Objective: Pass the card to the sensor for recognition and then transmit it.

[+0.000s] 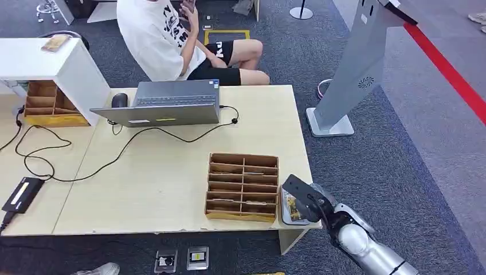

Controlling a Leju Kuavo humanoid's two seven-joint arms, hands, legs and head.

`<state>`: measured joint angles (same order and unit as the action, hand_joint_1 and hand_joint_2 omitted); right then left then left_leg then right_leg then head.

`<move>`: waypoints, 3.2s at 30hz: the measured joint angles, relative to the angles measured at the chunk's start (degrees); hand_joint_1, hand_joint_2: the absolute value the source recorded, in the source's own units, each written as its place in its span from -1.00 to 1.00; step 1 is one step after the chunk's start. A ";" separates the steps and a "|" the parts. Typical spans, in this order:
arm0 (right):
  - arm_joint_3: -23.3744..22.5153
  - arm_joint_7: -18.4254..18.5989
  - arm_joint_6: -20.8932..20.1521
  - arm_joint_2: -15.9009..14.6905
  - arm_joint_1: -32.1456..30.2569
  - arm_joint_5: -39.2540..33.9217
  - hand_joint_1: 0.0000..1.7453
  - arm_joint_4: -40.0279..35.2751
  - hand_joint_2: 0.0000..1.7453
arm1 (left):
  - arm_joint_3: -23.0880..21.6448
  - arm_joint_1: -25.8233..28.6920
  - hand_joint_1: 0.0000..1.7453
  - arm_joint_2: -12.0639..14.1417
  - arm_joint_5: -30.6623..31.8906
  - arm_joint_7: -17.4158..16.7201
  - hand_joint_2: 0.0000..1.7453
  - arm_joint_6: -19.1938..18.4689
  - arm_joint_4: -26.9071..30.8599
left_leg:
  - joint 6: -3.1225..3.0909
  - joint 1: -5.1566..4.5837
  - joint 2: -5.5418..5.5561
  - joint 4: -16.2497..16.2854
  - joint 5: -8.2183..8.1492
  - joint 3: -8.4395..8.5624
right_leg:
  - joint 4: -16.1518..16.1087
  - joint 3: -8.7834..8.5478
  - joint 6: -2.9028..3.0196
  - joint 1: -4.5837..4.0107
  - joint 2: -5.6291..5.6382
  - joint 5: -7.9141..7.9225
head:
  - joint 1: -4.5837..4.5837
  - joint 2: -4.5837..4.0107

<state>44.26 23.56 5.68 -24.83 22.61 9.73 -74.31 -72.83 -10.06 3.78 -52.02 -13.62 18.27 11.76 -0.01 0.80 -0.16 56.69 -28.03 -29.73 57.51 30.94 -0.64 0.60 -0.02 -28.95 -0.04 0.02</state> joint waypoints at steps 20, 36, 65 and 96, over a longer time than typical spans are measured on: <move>0.02 -0.52 -0.35 0.44 0.38 0.07 1.00 0.72 1.00 | 0.02 0.05 -1.00 0.02 0.00 0.00 -1.00 -0.11 0.00 | 0.00 0.00 0.00 0.00 0.00 0.00 | 0.00 0.01 0.00 0.00 0.00 0.00 | 0.00 0.00; -0.04 2.99 2.60 0.13 -0.96 -0.70 1.00 -0.17 1.00 | -0.09 0.60 -1.00 -4.44 3.56 0.50 -1.00 5.55 0.66 | -0.04 -0.04 -0.01 0.01 -0.03 0.02 | -0.06 -0.02 -0.01 0.04 0.01 0.00 | -0.02 0.00; 0.04 1.53 1.99 0.15 -0.49 -1.68 1.00 -0.37 1.00 | -0.02 1.24 -1.00 -6.95 2.49 0.83 -1.00 7.98 0.92 | -0.04 0.00 -0.01 0.01 -0.02 0.03 | -0.04 -0.04 -0.02 0.00 0.01 0.01 | 0.00 0.00; 0.88 -0.52 1.66 0.42 0.48 -1.77 1.00 1.18 1.00 | 1.49 0.60 -1.00 0.00 0.63 -0.20 -1.00 0.79 0.46 | -0.01 0.05 -0.02 0.01 -0.01 0.02 | -0.04 -0.01 -0.01 -0.06 0.01 0.01 | 0.02 0.00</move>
<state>45.14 23.04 7.34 -24.41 23.09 7.95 -73.13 -71.34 -9.45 3.78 -51.39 -13.81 19.06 12.22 -0.02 0.85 -0.17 56.70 -28.04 -29.70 57.47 30.93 -0.66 0.54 -0.01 -28.94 -0.02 0.02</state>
